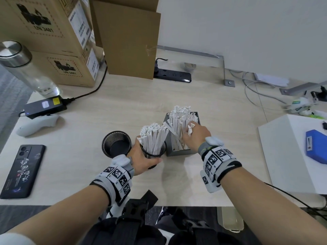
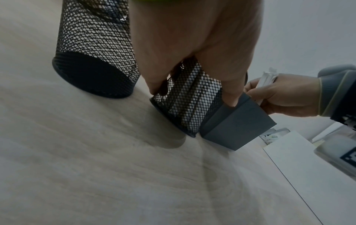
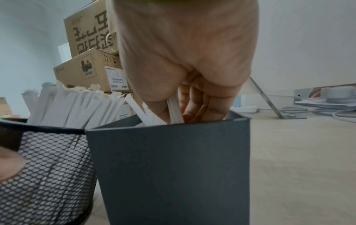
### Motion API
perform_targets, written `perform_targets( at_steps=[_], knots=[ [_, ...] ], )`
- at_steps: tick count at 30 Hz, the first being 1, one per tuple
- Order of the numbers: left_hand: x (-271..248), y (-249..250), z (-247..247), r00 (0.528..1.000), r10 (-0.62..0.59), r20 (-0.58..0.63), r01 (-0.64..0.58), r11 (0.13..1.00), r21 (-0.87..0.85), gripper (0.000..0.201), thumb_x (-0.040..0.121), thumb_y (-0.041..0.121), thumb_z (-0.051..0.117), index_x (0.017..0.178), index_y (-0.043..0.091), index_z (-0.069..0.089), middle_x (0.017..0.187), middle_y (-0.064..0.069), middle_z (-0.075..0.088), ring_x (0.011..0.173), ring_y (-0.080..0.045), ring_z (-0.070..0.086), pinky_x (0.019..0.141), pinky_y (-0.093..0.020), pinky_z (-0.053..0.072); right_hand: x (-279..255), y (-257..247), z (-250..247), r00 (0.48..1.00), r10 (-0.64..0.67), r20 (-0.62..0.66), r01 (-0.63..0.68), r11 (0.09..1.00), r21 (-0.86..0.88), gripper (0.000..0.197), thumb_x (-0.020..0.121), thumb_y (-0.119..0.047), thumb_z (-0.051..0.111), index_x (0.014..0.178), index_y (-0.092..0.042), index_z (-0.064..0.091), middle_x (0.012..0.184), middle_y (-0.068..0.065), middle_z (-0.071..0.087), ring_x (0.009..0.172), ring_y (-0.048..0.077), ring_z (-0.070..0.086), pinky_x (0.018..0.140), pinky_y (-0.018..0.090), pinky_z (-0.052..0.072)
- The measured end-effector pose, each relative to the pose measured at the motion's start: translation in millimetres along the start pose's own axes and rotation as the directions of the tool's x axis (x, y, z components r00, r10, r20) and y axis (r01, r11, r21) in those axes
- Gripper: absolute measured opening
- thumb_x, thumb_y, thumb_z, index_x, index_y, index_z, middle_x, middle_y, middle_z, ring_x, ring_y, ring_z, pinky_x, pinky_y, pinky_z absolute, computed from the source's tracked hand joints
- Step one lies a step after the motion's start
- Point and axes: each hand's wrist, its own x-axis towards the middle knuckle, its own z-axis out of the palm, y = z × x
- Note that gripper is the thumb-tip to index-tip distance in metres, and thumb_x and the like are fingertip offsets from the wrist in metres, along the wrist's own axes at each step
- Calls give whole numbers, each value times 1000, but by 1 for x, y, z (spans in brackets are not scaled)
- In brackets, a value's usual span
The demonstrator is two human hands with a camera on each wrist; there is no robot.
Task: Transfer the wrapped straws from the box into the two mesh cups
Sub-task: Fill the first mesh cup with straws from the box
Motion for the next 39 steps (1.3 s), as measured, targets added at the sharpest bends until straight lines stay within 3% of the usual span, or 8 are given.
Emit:
perform_targets(
  at_steps=[3,8,14,23,28,32,36,39],
  knots=[
    [-1,4,-1,1000,6,0,-6,1000,0,105,57,45,87,139,19,27,125,12,50,116,-8,49,96,-22,36,-3,2,-8,998,59,-36,-60,998,-27,29,88,-37,54,74,-11,54,72,6,58,68,29,58,56,27,39],
    [0,11,-1,1000,-1,5,1,1000,22,96,63,34,88,137,17,29,119,12,51,110,-8,51,89,-20,37,-4,0,-47,978,87,-191,-58,986,154,57,83,-58,61,90,-2,60,83,8,62,81,30,64,68,34,50],
    [-1,17,-3,1000,-13,9,13,998,53,95,63,35,88,137,18,29,117,13,48,107,-7,49,88,-21,37,-28,-40,-62,979,-106,-176,197,722,663,26,81,-35,72,68,-14,65,67,11,72,63,27,72,57,41,61],
    [-3,20,-4,1000,-7,7,7,999,51,91,64,31,88,134,16,31,112,12,49,106,-7,50,85,-16,35,-35,-61,-7,961,-242,-136,276,878,391,48,76,-48,74,114,-22,60,105,-6,62,85,10,58,79,28,51],
    [-3,15,-3,999,27,19,-27,1000,-1,90,63,24,89,135,14,35,112,16,54,106,-3,56,78,-1,37,-36,-53,3,887,-459,-39,452,850,272,61,96,-33,55,148,-13,31,157,3,29,145,17,24,116,24,16],
    [-2,13,-3,998,66,2,-66,998,-23,85,64,20,88,133,15,39,106,23,53,93,21,51,76,0,41,-49,-52,24,813,-582,19,570,803,175,66,96,-34,53,150,-9,24,160,7,18,149,19,13,121,36,15],
    [-3,13,-2,999,43,-7,-44,999,-21,82,60,38,88,125,26,39,108,25,56,97,17,54,75,0,40,-45,-52,16,782,-585,-214,617,775,137,77,92,-41,53,153,-16,14,162,5,10,149,20,8,120,34,10],
    [-3,11,0,998,45,-36,-45,999,7,76,65,17,86,123,21,38,97,26,52,87,9,56,65,3,37,-49,-54,18,737,-675,-39,675,737,9,78,94,-45,49,154,-14,8,163,4,5,150,22,2,121,42,7]
  ],
)
